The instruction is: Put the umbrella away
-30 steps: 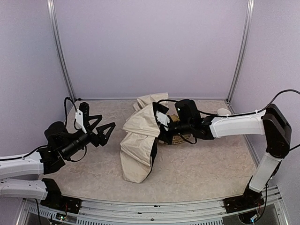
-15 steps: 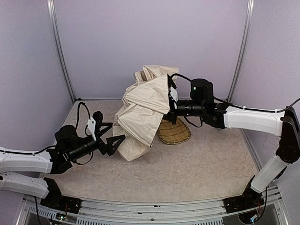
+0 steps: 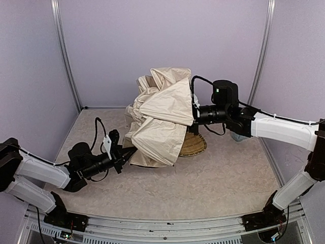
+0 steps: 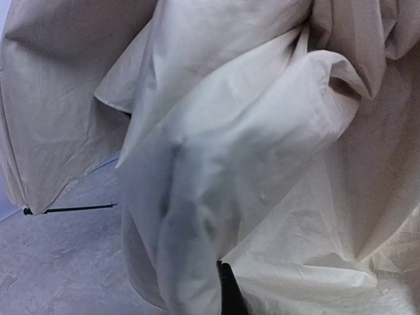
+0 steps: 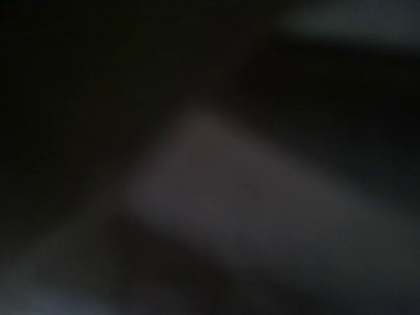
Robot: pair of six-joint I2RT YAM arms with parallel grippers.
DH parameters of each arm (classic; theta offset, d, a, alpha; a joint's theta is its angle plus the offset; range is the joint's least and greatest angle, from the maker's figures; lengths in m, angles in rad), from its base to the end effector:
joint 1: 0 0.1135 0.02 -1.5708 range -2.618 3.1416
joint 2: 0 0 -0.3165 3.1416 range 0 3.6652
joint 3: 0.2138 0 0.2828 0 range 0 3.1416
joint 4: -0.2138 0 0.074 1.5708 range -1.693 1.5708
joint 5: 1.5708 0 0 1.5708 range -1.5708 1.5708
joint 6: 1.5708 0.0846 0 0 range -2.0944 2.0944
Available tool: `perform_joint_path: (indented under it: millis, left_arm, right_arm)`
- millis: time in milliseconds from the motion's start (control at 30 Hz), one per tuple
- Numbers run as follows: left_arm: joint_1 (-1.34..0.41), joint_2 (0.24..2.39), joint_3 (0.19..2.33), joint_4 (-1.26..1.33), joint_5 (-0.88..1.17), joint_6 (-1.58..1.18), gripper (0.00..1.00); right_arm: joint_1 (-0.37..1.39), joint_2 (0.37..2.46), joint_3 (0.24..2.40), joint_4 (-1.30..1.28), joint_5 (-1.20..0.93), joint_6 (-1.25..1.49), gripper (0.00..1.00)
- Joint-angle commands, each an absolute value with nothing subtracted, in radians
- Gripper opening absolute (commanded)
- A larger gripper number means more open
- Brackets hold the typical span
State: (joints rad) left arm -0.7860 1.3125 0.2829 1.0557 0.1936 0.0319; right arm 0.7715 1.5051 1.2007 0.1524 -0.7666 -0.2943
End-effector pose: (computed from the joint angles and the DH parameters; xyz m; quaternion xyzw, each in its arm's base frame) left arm 0.1934 -0.2166 0.2176 0.3397 0.6097 -0.3252 0.6380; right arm 0.2560 0.3309 0.3833 -0.5673 0.4824 0.4185 0.5199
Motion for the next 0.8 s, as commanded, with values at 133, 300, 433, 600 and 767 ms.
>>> perform_joint_path:
  millis: [133,300,433,600,767]
  left_arm:
    - [-0.674,1.657,0.424,1.445,0.228,0.067,0.00]
    - [-0.590,1.829,0.509,1.679,0.343,-0.004,0.00]
    - [-0.577,1.911,0.574,1.718,0.394,0.013,0.01]
    - [-0.574,1.962,0.607,1.725,0.391,0.007,0.04]
    - [-0.558,2.001,0.633,1.744,0.376,-0.039,0.04]
  right_arm:
    - [0.928,1.417,1.122,0.086,-0.741,-0.573,0.00]
    - [1.044,1.443,1.020,0.107,-0.500,-0.741,0.00]
    - [1.076,1.522,0.984,0.174,-0.417,-0.787,0.00]
    - [1.088,1.580,0.993,0.229,-0.336,-0.798,0.00]
    - [1.089,1.617,0.879,0.372,-0.257,-0.929,0.00]
